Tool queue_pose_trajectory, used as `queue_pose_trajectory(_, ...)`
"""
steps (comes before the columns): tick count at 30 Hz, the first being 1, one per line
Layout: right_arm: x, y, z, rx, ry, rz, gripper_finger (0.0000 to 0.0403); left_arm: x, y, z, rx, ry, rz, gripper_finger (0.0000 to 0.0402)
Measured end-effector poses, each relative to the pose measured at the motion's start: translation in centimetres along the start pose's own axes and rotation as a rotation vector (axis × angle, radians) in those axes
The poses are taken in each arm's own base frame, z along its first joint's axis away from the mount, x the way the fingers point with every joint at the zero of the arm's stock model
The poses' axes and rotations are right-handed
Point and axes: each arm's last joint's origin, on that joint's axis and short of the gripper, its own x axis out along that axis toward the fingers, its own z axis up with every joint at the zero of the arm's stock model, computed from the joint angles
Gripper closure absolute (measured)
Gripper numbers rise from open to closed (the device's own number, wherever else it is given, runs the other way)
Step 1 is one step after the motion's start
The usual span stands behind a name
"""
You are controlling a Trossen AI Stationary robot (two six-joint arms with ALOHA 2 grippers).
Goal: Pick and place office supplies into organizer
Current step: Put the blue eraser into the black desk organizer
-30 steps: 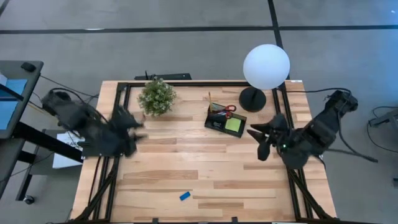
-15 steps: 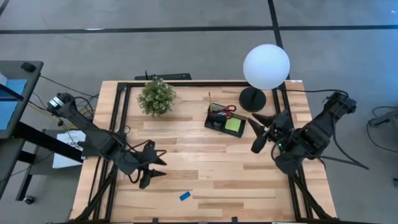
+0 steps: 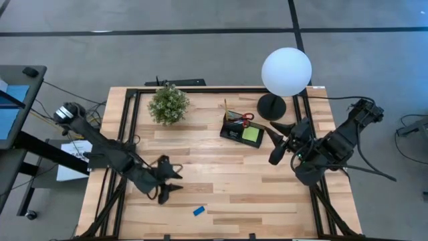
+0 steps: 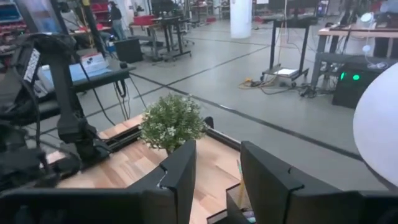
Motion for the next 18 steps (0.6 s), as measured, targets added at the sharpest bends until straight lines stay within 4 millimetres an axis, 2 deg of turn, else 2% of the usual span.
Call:
queue_pose_trajectory(5, 0.0, 0.0, 0.0, 0.005, 0.003, 0.005, 0.0284, 4.4, -1.3, -1.9, 0.009, -0.004, -0.009, 0.0207)
queue_pose_trajectory(10, -0.6, 0.2, -0.1, -0.028, 0.015, 0.038, 0.0284, 8.8, -2.5, -3.9, 0.056, 0.076, 0.047, 0.0207)
queue_pose_trajectory(14, -0.9, 0.3, -0.2, -0.053, 0.034, 0.069, 0.0284, 11.7, -4.2, -4.4, 0.068, 0.121, 0.027, 0.0207)
queue_pose_trajectory(18, -1.5, 0.4, -0.4, -0.059, 0.052, 0.108, 0.0284, 13.8, -6.0, -4.3, 0.089, 0.17, -0.016, 0.0207)
